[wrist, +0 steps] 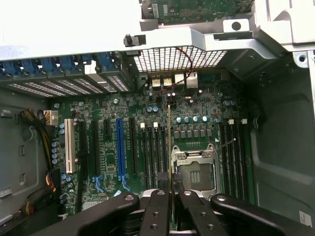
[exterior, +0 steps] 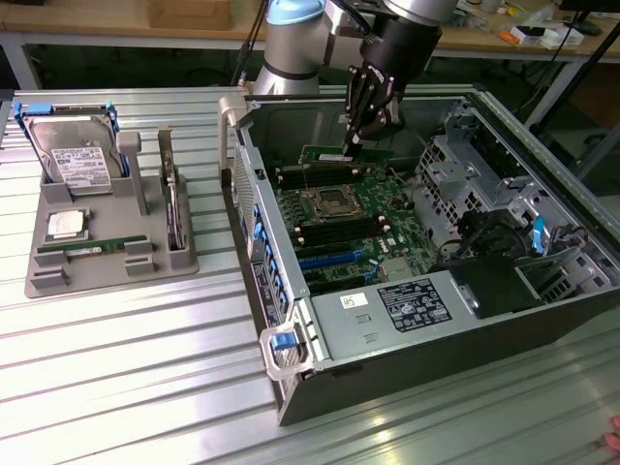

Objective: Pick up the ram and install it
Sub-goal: 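Insert the ram into the slot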

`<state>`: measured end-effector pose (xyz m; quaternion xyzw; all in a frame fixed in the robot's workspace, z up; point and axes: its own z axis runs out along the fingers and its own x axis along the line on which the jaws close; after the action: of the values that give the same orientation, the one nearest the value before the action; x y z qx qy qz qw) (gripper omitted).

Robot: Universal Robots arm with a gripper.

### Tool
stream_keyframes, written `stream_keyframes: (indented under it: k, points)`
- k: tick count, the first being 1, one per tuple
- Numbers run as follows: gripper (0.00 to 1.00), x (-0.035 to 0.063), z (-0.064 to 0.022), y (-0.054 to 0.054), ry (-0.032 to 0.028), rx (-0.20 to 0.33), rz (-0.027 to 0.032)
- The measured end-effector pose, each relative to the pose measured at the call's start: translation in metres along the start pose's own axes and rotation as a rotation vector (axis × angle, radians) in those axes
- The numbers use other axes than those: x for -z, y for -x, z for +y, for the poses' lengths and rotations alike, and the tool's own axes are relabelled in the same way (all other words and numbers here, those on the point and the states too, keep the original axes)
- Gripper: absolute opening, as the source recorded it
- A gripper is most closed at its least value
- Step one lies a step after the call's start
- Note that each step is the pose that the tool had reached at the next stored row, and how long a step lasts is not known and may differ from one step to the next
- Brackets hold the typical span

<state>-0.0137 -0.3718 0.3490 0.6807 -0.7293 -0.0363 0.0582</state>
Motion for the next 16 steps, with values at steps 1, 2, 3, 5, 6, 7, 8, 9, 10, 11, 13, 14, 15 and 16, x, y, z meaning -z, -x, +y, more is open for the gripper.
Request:
stream_keyframes:
  k: [1, 2, 3, 5, 6, 7, 8, 9, 10, 11, 13, 14, 15, 16]
  points:
    - [0.13, 0.0, 0.0, 0.0, 0.0001, 0.0, 0.0]
    - [0.13, 0.0, 0.0, 0.0, 0.0001, 0.0, 0.0001]
    - [0.13, 0.0, 0.0, 0.0, -0.0003, 0.0, 0.0]
    - [0.13, 0.0001, 0.0001, 0.0, -0.0128, -0.001, -0.0007]
    - [0.13, 0.0001, 0.0, 0.0, -0.0349, -0.001, -0.0021]
    - [0.13, 0.0, 0.0, 0.0, -0.0592, -0.002, -0.0038]
    - [0.13, -0.0001, 0.0, 0.0001, -0.0612, -0.002, -0.0041]
    - [0.13, 0.0, 0.0, 0.0002, -0.0611, -0.002, -0.0039]
    - [0.13, 0.0, 0.0001, 0.0002, -0.0643, -0.002, -0.0039]
    - [0.13, 0.0002, 0.0001, 0.0003, -0.0783, -0.002, -0.0043]
    - [0.13, 0.0, 0.0, 0.0003, -0.1013, -0.003, -0.006]
    - [0.13, 0.0, 0.0, 0.0003, -0.1012, -0.003, -0.006]
    - [0.13, 0.0, 0.0, 0.0003, -0.091, -0.002, -0.0053]
    - [0.13, 0.0, 0.0, 0.0003, -0.074, -0.002, -0.004]
